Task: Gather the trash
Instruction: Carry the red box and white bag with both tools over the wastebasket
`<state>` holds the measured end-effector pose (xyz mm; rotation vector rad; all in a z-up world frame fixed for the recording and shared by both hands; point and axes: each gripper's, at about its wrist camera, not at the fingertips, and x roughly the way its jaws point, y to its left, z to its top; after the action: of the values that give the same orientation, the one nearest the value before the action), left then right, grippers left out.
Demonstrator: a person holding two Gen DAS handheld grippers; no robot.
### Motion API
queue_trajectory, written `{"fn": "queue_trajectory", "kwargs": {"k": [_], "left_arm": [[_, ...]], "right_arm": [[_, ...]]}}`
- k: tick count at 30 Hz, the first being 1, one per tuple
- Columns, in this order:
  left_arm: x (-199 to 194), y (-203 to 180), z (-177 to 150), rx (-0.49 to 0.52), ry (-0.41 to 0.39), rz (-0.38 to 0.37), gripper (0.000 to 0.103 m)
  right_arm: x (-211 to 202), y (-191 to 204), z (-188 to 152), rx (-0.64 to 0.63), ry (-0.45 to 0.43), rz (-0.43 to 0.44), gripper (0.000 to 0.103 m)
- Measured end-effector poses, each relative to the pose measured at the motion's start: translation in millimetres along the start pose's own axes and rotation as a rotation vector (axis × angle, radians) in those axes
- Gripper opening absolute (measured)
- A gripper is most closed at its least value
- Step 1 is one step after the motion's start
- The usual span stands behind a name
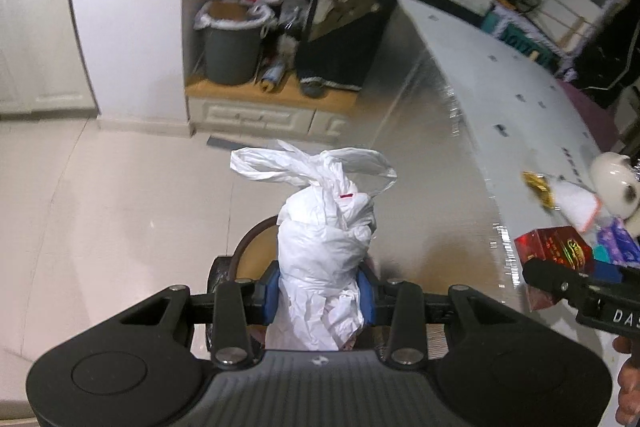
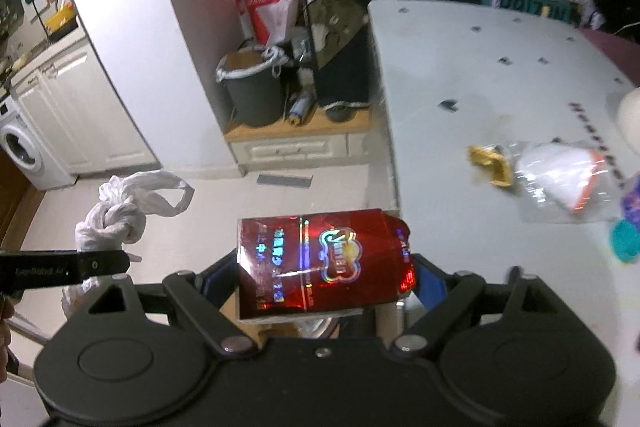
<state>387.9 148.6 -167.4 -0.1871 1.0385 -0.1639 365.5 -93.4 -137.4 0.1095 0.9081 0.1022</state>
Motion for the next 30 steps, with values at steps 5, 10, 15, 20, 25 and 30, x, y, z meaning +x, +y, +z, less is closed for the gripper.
{"fn": "queue_trajectory", "kwargs": {"k": [5,10,15,20,25,30], "left_arm": [[39.3,23.1,3.8,-0.036,0.104,-0.029,0.04],[91.3,37.9,5.3,-0.089,0.206,-0.076,0.04],[147.2,43.5,13.6,-0.154,0.278,-0.119,0.04],[203.3,39.0,16.8,-0.156,0.349,-0.159,0.041],[249.0,36.5,14.0,-0.143,0.393,-0.145,0.059],[273.7,41.6,4.1,-0.13,0.444,-0.104,0.069]], "right_arm": [[41.6,15.2,1.3,-0.024,0.074,0.004,0.09],[74.5,18.2,5.6,-0.021,0.124,0.01,0.09],[112.4,21.5,2.9,-0.067,0.183,0.03,0.09],[147.8,24.1,-5.5,-0.12,0.26,0.04,0.09],[173.4,20.0,-11.6,-0.13,0.318,0.048,0.09],[200.4,19.2,-16.8,-0.137,0.357,0.064,0.09]]}}
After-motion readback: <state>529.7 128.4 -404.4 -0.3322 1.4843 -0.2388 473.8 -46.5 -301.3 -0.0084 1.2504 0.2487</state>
